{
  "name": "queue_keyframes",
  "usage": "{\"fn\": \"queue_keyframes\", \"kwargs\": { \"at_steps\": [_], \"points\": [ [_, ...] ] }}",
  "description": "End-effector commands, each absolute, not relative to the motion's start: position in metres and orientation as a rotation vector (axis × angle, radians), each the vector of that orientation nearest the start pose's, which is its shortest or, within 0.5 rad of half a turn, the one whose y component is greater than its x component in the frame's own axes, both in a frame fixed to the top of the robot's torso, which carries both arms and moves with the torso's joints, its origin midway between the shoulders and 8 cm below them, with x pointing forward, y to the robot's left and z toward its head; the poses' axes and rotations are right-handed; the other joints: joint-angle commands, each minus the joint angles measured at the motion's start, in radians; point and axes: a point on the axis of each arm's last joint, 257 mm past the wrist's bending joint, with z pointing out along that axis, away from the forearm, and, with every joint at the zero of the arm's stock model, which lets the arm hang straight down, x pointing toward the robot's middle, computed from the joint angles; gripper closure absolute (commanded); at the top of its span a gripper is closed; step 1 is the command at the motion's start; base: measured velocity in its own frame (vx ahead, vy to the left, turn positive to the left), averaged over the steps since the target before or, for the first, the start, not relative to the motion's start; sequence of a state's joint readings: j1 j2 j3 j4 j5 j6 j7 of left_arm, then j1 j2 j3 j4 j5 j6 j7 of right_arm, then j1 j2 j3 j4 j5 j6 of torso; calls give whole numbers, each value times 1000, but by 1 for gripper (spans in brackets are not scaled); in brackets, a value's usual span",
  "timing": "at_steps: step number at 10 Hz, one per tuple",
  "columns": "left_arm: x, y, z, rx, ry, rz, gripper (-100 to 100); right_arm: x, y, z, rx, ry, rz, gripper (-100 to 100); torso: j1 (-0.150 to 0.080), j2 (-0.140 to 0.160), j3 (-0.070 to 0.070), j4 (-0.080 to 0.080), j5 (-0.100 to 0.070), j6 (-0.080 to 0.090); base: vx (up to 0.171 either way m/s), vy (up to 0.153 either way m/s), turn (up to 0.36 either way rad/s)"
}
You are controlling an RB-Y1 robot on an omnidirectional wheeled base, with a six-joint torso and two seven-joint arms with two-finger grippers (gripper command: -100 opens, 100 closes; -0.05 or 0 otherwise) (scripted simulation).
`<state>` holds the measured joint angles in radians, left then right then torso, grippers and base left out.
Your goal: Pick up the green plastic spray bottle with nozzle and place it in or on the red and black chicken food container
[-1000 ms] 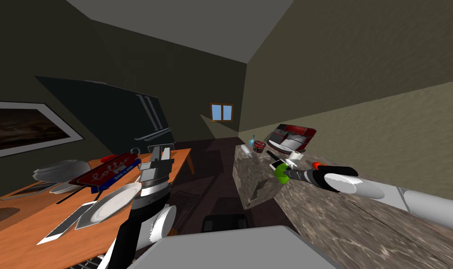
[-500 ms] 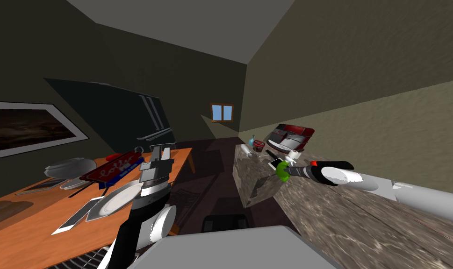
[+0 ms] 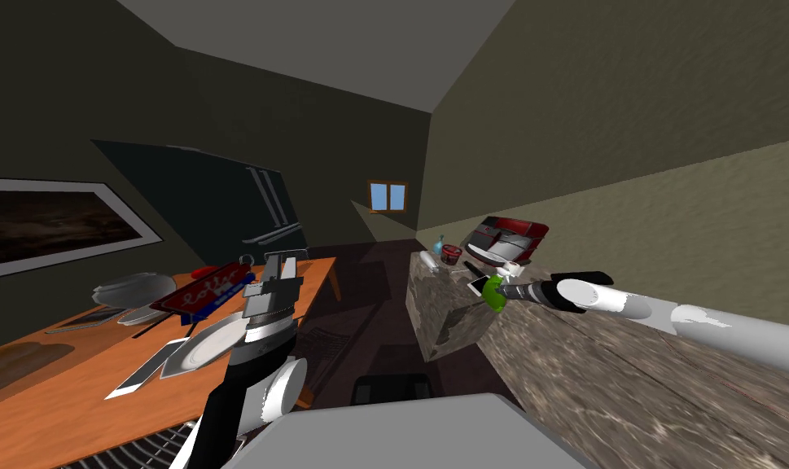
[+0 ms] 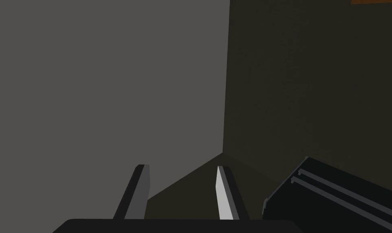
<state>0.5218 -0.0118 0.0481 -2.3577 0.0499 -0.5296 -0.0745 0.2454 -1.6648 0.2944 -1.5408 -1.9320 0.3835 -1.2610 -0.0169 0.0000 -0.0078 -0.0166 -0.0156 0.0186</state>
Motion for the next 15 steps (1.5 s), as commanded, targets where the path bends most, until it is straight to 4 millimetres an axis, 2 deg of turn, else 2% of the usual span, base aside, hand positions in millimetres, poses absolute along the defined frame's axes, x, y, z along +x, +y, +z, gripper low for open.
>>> {"fn": "queue_keyframes", "kwargs": {
  "at_steps": [1, 3, 4, 5, 6, 7, 8, 9, 10, 11, 12, 13, 14, 15],
  "points": [
    [316, 298, 58, -591, 528, -1226, 0, 388, -575, -231, -2980, 53, -1026, 100, 0, 0, 0, 0, 0, 0, 4, -1, 56],
    [316, 298, 58, -591, 528, -1226, 0, 404, -569, -216, -2956, 33, -1080, 100, 0, -1, -1, 0, 0, 0, 2, -1, 9],
    [316, 298, 58, -591, 528, -1226, 0, 399, -580, -220, -2976, 51, -1044, 100, 0, -1, 0, 0, 0, 0, 12, 0, 50],
    [316, 298, 58, -591, 528, -1226, 0, 410, -576, -209, -2959, 37, -1081, 100, 0, -1, -1, 0, 0, 0, 13, -3, 22],
    [316, 298, 58, -591, 528, -1226, 0, 409, -585, -209, -2973, 49, -1057, 100, 0, -1, -1, 0, 0, -1, 23, -4, 71],
    [316, 298, 58, -591, 528, -1226, 0, 420, -581, -198, -2954, 34, -1098, 100, 0, -2, -1, 0, 0, -1, 26, -5, 26],
    [316, 298, 58, -591, 528, -1226, 0, 413, -591, -203, -2975, 51, -1055, 100, 1, -2, -1, 0, 0, -1, 36, -5, 54],
    [316, 298, 58, -591, 528, -1226, 0, 427, -587, -189, -2953, 35, -1105, 100, 0, -3, -2, -1, 0, -1, 31, -2, 28],
    [316, 298, 58, -591, 528, -1226, 0, 423, -596, -191, -2969, 48, -1075, 100, 1, -3, -2, 0, 0, -1, 50, -3, 83],
    [316, 298, 58, -591, 528, -1226, 0, 434, -592, -179, -2950, 33, -1116, 100, 1, -4, -2, -1, 0, -1, 43, -5, 29],
    [316, 298, 58, -591, 528, -1226, 0, 434, -599, -177, -2959, 40, -1101, 100, 1, -4, -2, -1, 1, -2, 59, 0, 66],
    [316, 298, 58, -591, 528, -1226, 0, 444, -595, -166, -2942, 27, -1137, 100, 1, -5, -3, -1, 1, -2, 55, 0, 35],
    [316, 298, 58, -591, 528, -1226, 0, 441, -603, -167, -2954, 36, -1115, 100, 2, -4, -2, -1, 1, -2, 68, -1, 83],
    [316, 298, 58, -591, 528, -1226, 0, 451, -599, -155, -2935, 22, -1152, 100, 2, -5, -3, -1, 1, -2, 57, -7, 38]
  ]
}}
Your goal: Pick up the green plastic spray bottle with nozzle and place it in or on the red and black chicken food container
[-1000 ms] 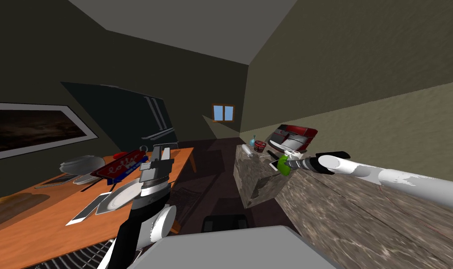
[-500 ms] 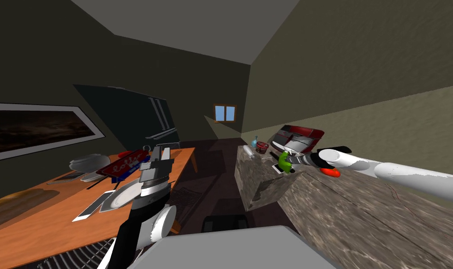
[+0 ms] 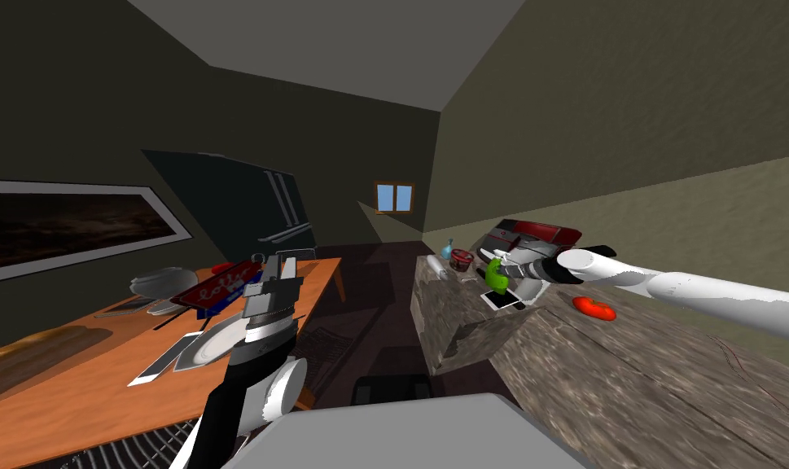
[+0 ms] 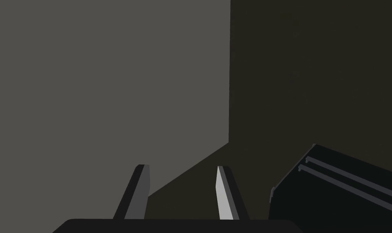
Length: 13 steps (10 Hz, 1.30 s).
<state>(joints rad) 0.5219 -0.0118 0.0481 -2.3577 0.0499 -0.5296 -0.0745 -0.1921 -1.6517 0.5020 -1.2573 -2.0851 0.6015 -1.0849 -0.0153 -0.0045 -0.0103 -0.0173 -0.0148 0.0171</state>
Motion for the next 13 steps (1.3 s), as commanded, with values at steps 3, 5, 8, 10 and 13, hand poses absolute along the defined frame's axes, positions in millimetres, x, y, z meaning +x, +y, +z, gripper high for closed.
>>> {"fn": "queue_keyframes", "kwargs": {
  "at_steps": [3, 5, 8, 10, 13],
  "points": [
    [316, 298, 58, -591, 528, -1226, 0, 457, -603, -145, -2929, 17, -1166, 100, -1, 1, 1, 0, 0, 0, 40, -9, 33],
    [316, 298, 58, -591, 528, -1226, 0, 464, -605, -133, -2920, 10, -1185, 100, 0, 0, 0, 0, 0, 0, 71, -15, 65],
    [316, 298, 58, -591, 528, -1226, 0, 470, -608, -122, -2912, 3, -1202, 100, 0, 1, 1, 0, 0, 0, 50, -9, 38],
    [316, 298, 58, -591, 528, -1226, 0, 476, -610, -111, -2904, -5, -1219, 100, 0, -1, 0, 0, 0, 0, 83, -13, 59],
    [316, 298, 58, -591, 528, -1226, 0, 484, -613, -92, -2888, -19, -1249, 100, -1, -1, 0, 0, -1, 0, 82, -28, 64]
  ]
}}
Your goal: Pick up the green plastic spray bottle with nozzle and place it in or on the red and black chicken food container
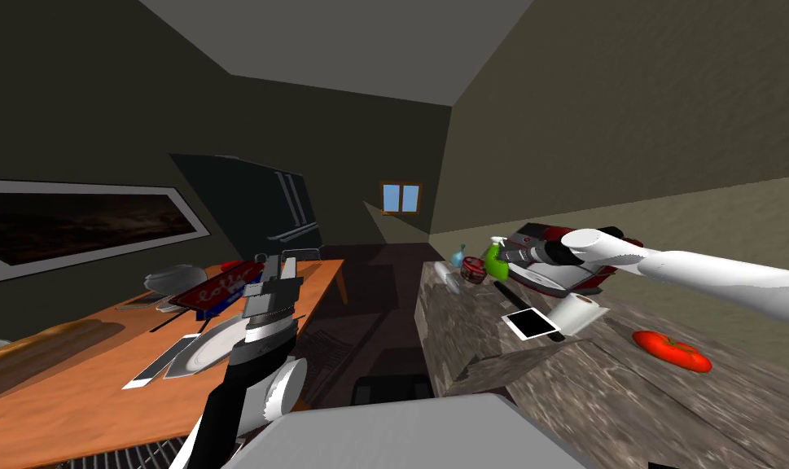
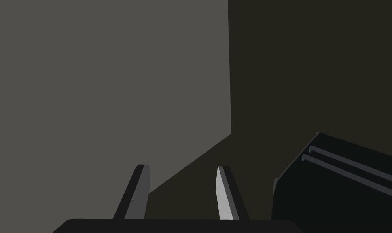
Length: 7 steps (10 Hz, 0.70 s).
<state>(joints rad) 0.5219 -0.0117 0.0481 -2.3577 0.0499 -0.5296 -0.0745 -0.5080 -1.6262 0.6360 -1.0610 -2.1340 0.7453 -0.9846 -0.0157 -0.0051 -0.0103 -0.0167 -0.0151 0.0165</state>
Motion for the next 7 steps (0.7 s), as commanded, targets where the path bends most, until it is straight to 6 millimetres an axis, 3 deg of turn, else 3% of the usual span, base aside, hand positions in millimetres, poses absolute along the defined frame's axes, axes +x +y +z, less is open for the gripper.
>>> {"fn": "queue_keyframes", "kwargs": {
  "at_steps": [1, 7],
  "points": [
    [316, 298, 58, -591, 528, -1226, 0, 485, -613, -91, -2886, -20, -1252, 100, 0, 0, 0, 0, 0, 0, 74, -17, 38],
    [316, 298, 58, -591, 528, -1226, 0, 500, -616, -53, -2851, -52, -1314, 100, -1, 0, 0, 0, 0, 0, 98, -45, 66]
  ]
}}
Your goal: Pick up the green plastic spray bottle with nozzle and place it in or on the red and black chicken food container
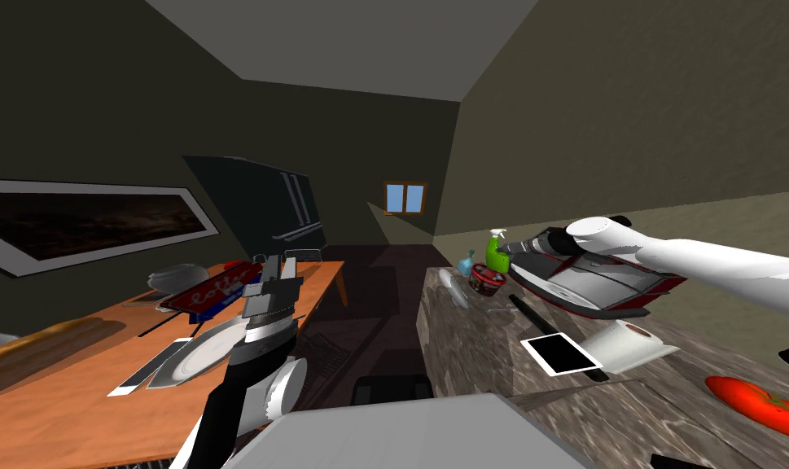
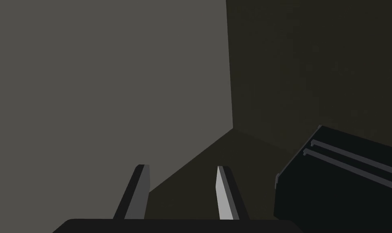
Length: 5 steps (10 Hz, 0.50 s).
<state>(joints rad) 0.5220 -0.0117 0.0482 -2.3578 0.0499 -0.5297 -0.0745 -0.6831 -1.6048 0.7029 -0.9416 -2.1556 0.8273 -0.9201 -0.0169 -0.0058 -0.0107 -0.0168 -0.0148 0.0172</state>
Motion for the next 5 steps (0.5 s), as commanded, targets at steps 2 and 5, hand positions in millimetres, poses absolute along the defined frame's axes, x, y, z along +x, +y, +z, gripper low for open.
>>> {"fn": "queue_keyframes", "kwargs": {
  "at_steps": [2, 5],
  "points": [
    [316, 298, 58, -591, 528, -1226, 0, 502, -617, -46, -2844, -59, -1326, 100, -1, 1, 0, 0, 0, 1, 81, -73, 34],
    [316, 298, 58, -591, 528, -1226, 0, 502, -616, -46, -2844, -59, -1326, -100, 2, 6, 4, 1, 0, 2, 13, -13, 6]
  ]
}}
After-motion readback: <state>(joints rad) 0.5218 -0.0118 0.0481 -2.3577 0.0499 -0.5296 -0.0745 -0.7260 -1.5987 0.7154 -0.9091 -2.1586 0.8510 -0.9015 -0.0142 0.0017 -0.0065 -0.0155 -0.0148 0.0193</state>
